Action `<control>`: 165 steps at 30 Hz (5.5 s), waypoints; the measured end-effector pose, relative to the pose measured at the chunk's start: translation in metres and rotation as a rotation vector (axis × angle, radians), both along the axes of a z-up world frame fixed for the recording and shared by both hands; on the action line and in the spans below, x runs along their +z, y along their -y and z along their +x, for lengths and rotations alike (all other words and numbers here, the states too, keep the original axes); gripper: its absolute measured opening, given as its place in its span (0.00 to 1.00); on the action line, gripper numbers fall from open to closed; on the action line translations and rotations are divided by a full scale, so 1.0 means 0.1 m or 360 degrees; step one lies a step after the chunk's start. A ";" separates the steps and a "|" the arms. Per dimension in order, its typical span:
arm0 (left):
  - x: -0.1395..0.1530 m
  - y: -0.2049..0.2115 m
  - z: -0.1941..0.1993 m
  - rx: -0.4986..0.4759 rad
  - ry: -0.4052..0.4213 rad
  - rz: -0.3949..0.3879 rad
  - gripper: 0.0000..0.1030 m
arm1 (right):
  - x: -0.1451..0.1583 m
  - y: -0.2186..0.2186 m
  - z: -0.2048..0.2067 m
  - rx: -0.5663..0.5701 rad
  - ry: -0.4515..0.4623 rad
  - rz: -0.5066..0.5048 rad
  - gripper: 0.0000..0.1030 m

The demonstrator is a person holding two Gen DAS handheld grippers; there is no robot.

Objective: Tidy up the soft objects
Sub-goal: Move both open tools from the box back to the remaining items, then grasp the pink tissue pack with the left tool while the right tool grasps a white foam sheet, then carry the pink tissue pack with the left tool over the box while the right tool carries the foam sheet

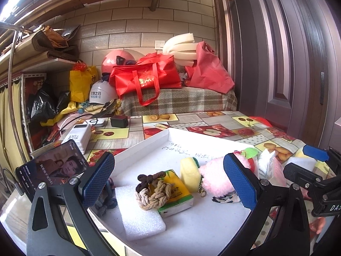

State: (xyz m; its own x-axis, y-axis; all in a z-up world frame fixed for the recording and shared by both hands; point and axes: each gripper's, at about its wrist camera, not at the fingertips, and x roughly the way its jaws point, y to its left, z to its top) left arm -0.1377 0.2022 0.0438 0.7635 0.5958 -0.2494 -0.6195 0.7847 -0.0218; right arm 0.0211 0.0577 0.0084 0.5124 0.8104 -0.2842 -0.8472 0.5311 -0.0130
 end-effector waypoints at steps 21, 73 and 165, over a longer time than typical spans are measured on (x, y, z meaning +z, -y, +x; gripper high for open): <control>-0.18 1.13 1.33 -0.0667 -0.0603 0.0046 1.00 | -0.09 0.78 0.79 0.0152 0.0187 -0.0401 0.47; 0.02 1.18 1.18 -0.0643 -0.0229 0.0104 0.49 | 0.02 0.91 0.89 0.0030 0.0205 -0.0223 0.55; -0.04 -0.34 0.11 -0.0119 -0.0117 -0.0117 0.50 | -0.18 -0.91 -0.16 0.0500 -0.0087 -0.0372 0.55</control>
State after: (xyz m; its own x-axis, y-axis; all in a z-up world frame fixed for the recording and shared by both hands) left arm -0.1268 0.2358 0.0394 0.7831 0.5161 -0.3470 -0.5615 0.8266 -0.0377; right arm 0.0050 0.1492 -0.0095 0.2287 0.8353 -0.5000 -0.9708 0.2340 -0.0531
